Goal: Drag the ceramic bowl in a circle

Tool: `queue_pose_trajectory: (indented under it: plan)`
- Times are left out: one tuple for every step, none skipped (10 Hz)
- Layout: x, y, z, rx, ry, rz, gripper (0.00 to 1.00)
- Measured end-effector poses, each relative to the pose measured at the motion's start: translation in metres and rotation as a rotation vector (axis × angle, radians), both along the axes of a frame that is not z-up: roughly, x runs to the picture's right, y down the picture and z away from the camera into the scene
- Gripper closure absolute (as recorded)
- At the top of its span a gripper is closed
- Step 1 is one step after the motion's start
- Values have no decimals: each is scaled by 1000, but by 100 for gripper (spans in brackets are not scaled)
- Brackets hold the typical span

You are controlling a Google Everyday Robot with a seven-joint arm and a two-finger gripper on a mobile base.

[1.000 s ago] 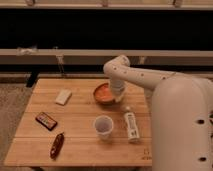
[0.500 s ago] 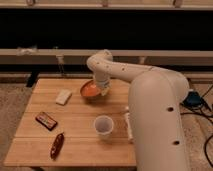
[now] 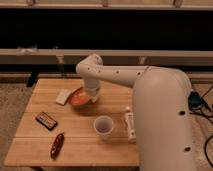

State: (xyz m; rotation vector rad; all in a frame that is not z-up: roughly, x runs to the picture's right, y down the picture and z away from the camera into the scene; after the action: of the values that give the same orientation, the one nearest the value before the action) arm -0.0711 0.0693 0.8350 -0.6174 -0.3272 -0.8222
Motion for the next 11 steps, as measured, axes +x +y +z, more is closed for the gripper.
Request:
queue_pose_trajectory:
  plan:
    - [5, 8, -9, -14, -13, -1, 100]
    - [16, 18, -18, -33, -15, 2, 100]
    - [33, 27, -25, -52, -9, 10, 100]
    - [47, 33, -30, -66, -1, 17, 100]
    - [62, 39, -34, -80, 13, 21, 100]
    - [82, 44, -36, -95, 39, 33, 100]
    - [94, 43, -34, -101, 61, 42, 100]
    - [103, 42, -29, -108, 83, 51, 100]
    - [113, 36, -20, -113, 111, 65, 100]
    - [125, 27, -9, -115, 145, 85, 100]
    - [137, 18, 1, -110, 173, 100, 100]
